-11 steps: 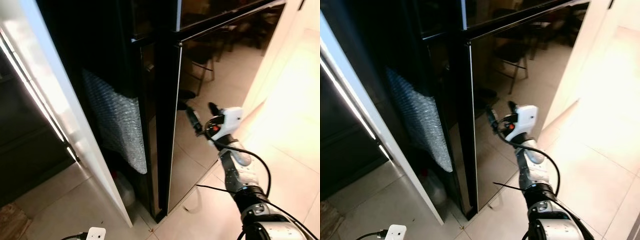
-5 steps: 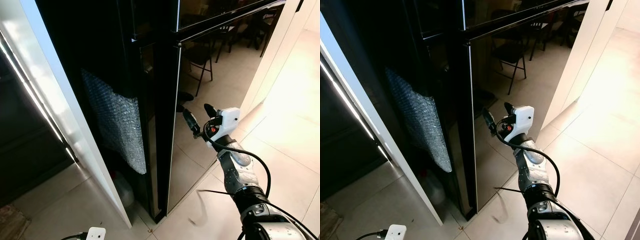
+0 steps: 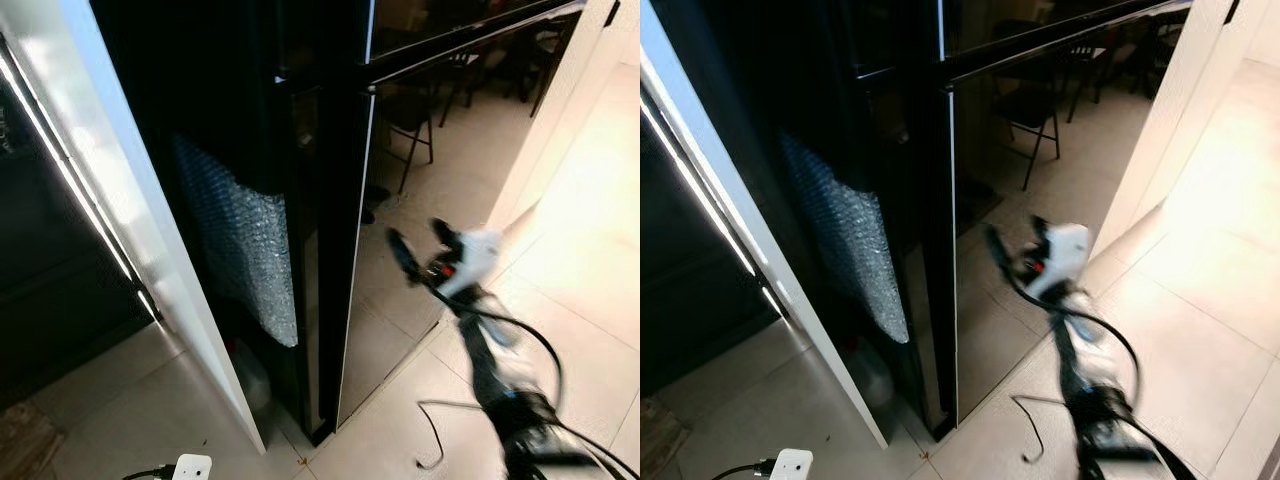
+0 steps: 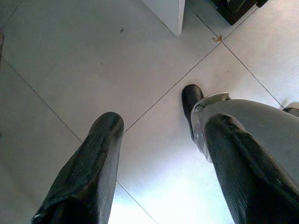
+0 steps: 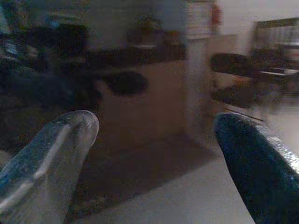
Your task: Restocking fridge
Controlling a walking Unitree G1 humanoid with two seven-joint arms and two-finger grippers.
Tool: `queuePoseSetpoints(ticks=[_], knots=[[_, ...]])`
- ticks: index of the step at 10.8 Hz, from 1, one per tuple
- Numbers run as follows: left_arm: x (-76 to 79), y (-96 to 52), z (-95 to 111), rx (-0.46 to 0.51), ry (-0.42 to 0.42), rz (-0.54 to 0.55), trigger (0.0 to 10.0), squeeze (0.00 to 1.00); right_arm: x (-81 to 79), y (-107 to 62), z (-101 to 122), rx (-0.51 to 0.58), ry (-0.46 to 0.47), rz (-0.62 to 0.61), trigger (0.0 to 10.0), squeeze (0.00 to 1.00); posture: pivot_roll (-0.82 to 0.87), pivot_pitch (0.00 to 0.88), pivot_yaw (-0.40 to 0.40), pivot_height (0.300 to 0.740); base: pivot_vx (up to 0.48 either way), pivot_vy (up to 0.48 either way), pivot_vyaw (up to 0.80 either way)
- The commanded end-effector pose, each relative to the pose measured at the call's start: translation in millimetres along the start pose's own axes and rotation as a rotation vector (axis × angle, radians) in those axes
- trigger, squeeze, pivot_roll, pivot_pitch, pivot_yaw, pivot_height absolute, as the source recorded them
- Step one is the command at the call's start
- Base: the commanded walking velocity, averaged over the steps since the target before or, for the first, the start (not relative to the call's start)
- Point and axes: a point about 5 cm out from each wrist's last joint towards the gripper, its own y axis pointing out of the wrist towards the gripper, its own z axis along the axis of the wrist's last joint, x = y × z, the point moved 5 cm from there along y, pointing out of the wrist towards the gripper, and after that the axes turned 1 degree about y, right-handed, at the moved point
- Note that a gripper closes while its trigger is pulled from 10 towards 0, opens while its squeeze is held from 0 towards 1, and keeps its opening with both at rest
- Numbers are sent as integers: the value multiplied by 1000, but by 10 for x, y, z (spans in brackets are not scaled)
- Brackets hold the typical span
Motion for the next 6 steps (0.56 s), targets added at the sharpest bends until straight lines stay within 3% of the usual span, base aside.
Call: queuePoseSetpoints(ticks=[1, 6], knots=[[-2, -3, -18, -1, -18, 6, 10000, 0, 68, -11, 68, 18, -18, -28, 10000, 0, -27, 0, -20, 740, 0, 0, 0], [-2, -3, -18, -1, -18, 6, 10000, 0, 68, -11, 68, 18, -18, -28, 10000, 0, -27, 0, -20, 740, 0, 0, 0]])
